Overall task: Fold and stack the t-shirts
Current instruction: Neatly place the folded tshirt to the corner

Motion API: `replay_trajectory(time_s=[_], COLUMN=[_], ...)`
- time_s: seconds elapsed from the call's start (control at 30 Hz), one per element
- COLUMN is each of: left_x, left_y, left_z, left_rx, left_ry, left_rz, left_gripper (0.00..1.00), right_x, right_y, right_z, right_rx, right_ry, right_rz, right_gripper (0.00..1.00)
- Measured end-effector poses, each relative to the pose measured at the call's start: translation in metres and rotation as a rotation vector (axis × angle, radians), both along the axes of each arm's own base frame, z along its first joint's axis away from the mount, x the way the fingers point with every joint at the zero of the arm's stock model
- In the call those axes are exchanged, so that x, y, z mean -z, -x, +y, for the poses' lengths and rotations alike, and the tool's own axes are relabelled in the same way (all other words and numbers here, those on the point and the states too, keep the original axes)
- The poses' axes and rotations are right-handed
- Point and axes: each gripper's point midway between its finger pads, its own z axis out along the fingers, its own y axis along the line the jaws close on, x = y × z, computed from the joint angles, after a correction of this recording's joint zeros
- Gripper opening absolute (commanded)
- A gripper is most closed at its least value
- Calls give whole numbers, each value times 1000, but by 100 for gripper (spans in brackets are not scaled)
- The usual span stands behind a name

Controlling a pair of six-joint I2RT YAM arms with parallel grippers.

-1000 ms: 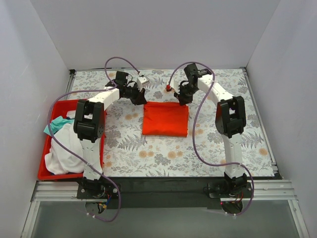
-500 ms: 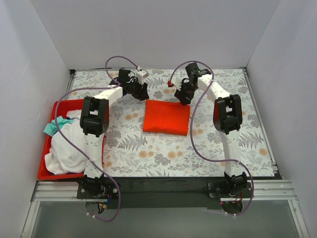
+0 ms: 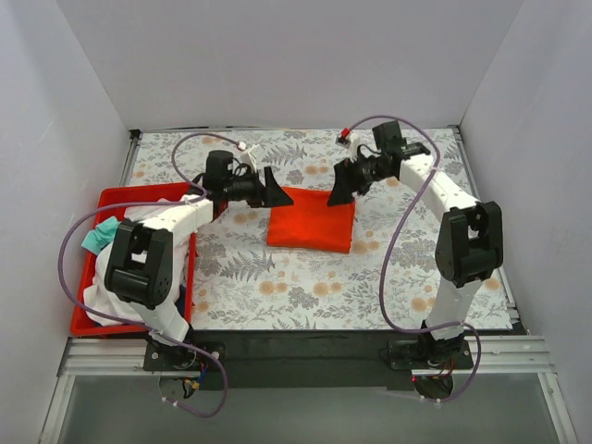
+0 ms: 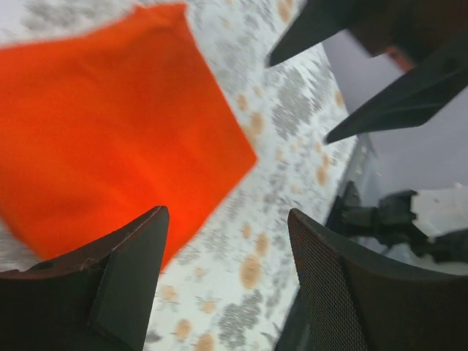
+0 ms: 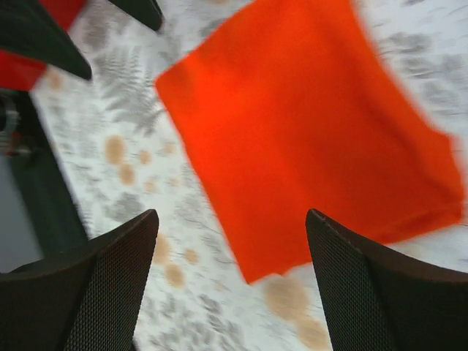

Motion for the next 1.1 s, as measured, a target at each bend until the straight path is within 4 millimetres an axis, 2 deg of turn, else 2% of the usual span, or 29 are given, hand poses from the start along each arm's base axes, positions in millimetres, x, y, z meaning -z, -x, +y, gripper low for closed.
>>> replay_trajectory(time_s=[0.1,0.2,0.3,0.4,0.5,0.7,0.77,0.87,0.9,0.93,1.03,1.1], left_x=[7,38,77,108,111,103,93,63,48,29,-19,-25], left_y=[31,50,55,51,44,29,27,15,10,7,9,20], left_z=[-25,-36,-33,-27,-19,4,12,18,14,5,-33,-52], left_rx=[65,74,29,-20,-43,-119,-144,-216,-229,-225,-183,-142], left_ry=[58,86,74,68,96,66,19,-144,-211,-264,-352,-406], left_rz=[85,224,368,474,522,483,421,224,131,34,-165,-227], left_gripper=[65,65,65,63,61,62,61,63,79,83,84,85], right_x=[35,73,100,114,114,103,87,45,29,14,-20,-31], right_y=[44,73,76,69,63,58,58,55,53,51,43,38], right_z=[19,26,25,18,8,-3,-5,-11,-15,-20,-37,-49], right_rx=[8,32,70,108,139,162,159,165,176,194,263,313], right_ry=[-92,-102,-104,-130,-181,-203,-203,-203,-201,-195,-167,-144], right_rz=[237,433,540,600,651,635,589,449,387,324,158,89], right_gripper=[88,88,86,85,85,86,87,91,98,98,98,98])
